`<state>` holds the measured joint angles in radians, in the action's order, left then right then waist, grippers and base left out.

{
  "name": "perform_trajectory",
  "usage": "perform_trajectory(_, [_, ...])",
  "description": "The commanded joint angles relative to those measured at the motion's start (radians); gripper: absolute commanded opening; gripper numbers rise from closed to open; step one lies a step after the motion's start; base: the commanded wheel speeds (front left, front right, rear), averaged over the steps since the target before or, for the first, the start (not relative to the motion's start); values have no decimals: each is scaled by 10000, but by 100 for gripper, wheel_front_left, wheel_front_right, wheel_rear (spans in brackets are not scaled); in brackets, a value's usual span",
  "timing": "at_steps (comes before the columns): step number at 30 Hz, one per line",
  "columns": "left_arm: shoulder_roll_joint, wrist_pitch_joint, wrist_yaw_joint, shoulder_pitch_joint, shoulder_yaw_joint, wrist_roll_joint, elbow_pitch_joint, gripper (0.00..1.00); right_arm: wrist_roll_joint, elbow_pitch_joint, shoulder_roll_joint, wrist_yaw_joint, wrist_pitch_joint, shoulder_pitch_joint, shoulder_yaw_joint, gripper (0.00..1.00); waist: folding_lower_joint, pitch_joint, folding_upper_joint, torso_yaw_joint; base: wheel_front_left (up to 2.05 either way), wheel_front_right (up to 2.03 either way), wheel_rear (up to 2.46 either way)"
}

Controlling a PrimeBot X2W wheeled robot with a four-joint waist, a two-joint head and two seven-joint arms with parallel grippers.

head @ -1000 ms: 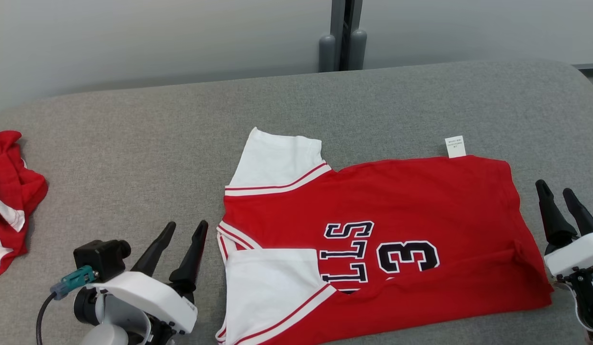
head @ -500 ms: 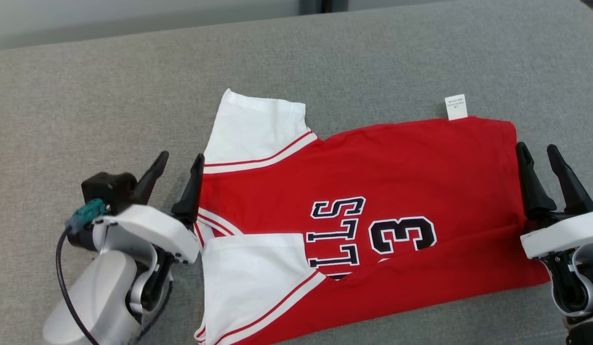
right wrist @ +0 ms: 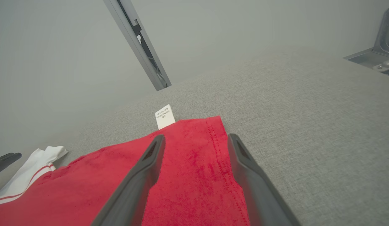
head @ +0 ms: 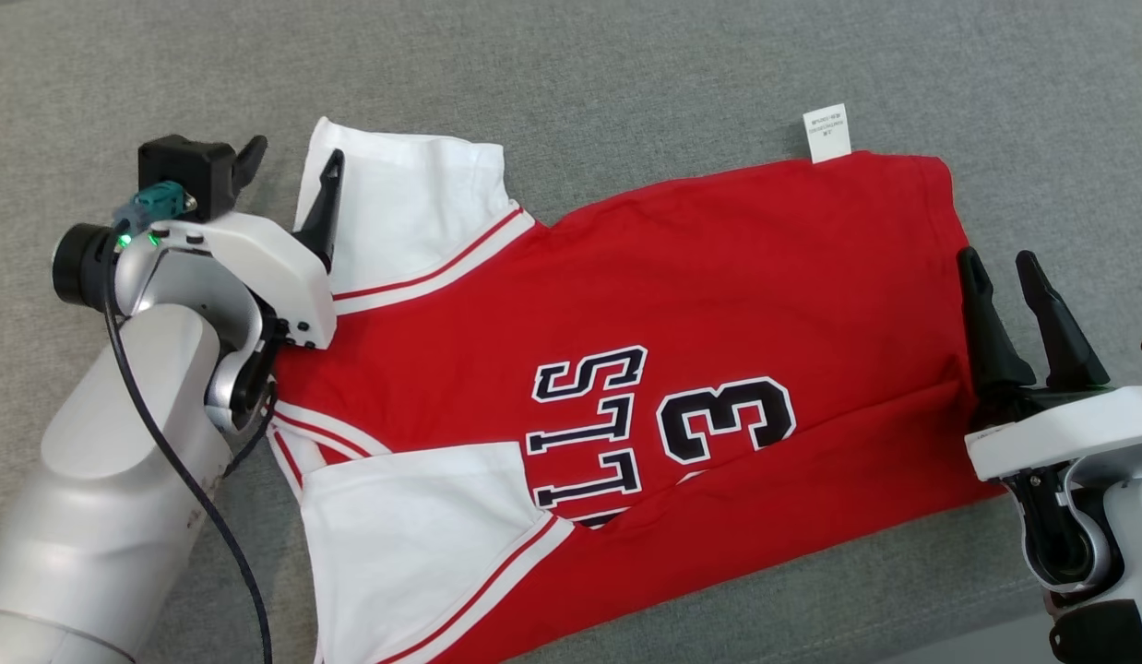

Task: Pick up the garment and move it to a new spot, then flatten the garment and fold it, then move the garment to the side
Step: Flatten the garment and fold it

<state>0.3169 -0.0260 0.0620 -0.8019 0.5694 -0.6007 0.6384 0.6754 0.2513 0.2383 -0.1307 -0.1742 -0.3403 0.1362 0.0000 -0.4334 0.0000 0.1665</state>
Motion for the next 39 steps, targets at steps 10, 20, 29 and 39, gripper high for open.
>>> perform_trajectory(10, [-14,418,-331,-1404,434,448,1691,100,120,152,-8,-1,-336,-250,146,100,0,-455,0,370,0,0,0])
perform_trajectory(20, [-310,-133,-888,-1754,471,206,2529,0,156,366,203,-1,-368,-519,216,100,0,-383,0,177,0,0,0])
perform_trajectory(29, [-470,-1104,-1123,-1499,402,22,1846,0,875,1197,938,-1,817,-1589,-97,100,0,-236,0,-575,0,0,0])
perform_trajectory(39, [-679,-1284,-1040,-1013,681,57,507,0,1606,3764,1826,-1,3032,-3397,-376,100,0,-177,0,-1590,0,0,0])
